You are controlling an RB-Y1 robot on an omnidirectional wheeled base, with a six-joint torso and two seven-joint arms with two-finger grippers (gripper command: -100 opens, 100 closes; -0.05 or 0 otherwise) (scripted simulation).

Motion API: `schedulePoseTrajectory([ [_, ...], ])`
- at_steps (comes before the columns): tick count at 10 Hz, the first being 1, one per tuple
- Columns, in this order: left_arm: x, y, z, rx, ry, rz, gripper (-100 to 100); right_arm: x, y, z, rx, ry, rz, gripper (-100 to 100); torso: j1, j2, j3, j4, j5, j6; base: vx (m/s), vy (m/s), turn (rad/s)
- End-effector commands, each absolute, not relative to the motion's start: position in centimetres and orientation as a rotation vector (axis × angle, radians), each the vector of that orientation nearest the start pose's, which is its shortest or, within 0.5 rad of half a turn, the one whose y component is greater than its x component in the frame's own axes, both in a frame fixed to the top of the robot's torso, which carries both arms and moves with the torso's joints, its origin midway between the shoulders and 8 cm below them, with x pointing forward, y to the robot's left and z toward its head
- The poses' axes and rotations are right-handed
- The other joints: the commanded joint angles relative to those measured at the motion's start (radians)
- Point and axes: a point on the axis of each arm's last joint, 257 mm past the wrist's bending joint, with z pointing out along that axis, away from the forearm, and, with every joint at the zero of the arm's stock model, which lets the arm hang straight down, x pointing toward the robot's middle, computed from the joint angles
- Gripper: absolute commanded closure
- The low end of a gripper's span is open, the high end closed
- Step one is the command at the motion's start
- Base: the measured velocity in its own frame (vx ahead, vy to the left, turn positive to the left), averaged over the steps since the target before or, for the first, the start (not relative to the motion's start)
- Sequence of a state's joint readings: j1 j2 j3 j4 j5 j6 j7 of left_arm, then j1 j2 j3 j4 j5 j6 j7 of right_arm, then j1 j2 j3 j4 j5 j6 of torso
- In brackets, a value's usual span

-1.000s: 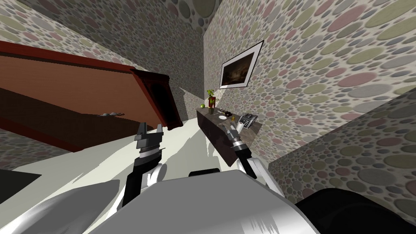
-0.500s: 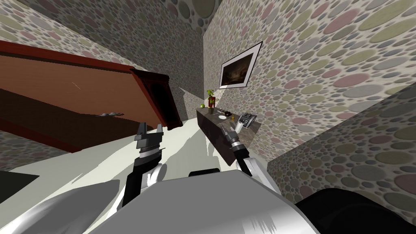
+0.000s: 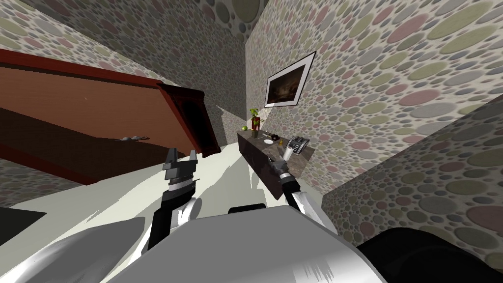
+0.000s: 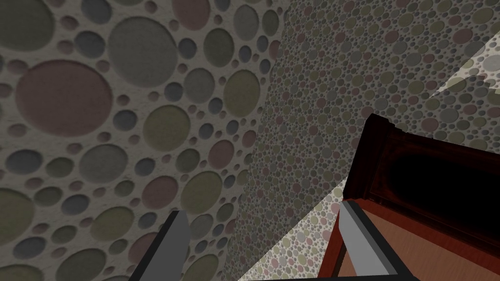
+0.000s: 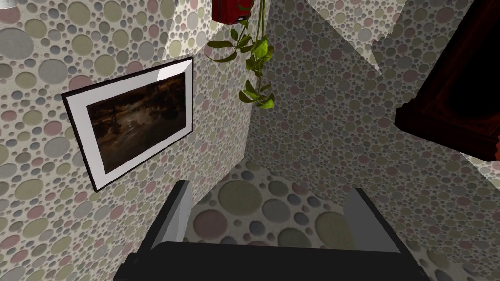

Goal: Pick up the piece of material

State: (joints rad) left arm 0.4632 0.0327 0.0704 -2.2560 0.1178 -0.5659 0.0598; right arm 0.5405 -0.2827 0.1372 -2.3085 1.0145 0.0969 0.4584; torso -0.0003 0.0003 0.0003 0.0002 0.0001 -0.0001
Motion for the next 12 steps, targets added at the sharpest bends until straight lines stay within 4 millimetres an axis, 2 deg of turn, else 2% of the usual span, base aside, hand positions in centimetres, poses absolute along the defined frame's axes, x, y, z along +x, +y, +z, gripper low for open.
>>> schedulePoseTrajectory([
  [1,33.3,30.9,4.0,-0.656,0.49,-1.39,0,39.8,-25.6,-13.6,-0.173,1.474,-0.166,-100,0.0,0.0,0.0,0.0,0.0,0.0,-0.018,-0.008,-0.013],
  [2,33.3,30.9,4.0,-0.656,0.49,-1.39,0,39.8,-25.9,-13.6,-0.189,1.47,-0.206,-100,0.0,0.0,0.0,0.0,0.0,0.0,-0.018,-0.006,-0.009],
  [3,33.3,30.9,4.0,-0.656,0.49,-1.39,0,39.8,-26.2,-15.8,-0.256,1.513,-0.281,-100,-0.001,0.0,0.0,0.0,0.0,0.0,-0.018,-0.018,-0.011],
  [5,33.3,30.9,4.0,-0.656,0.49,-1.39,0,39.8,-26.7,-15.6,-0.283,1.503,-0.345,-100,-0.002,0.0,0.0,0.0,0.0,0.0,-0.014,-0.015,-0.002],
  [6,33.3,30.9,4.0,-0.656,0.49,-1.39,0,39.7,-27.1,-17.9,-0.362,1.538,-0.428,-100,-0.001,0.0,0.0,0.0,0.0,0.0,-0.01,-0.02,-0.007],
  [8,33.3,30.9,4.0,-0.656,0.49,-1.39,0,39.7,-27.6,-17.6,-0.382,1.525,-0.482,-100,-0.002,0.0,0.0,0.0,0.0,0.0,-0.009,-0.017,-0.001],
  [9,33.3,30.9,4.0,-0.656,0.49,-1.39,0,39.4,-28.2,-19.7,-0.469,1.553,-0.574,-100,-0.001,0.0,0.0,0.0,0.0,0.0,-0.009,-0.024,-0.004],
  [12,33.3,30.9,4.0,-0.656,0.49,-1.39,0,39.4,-28.6,-19.3,-0.489,1.535,-0.62,-100,-0.001,0.0,0.0,0.0,0.0,0.0,-0.005,-0.019,0.001],
])
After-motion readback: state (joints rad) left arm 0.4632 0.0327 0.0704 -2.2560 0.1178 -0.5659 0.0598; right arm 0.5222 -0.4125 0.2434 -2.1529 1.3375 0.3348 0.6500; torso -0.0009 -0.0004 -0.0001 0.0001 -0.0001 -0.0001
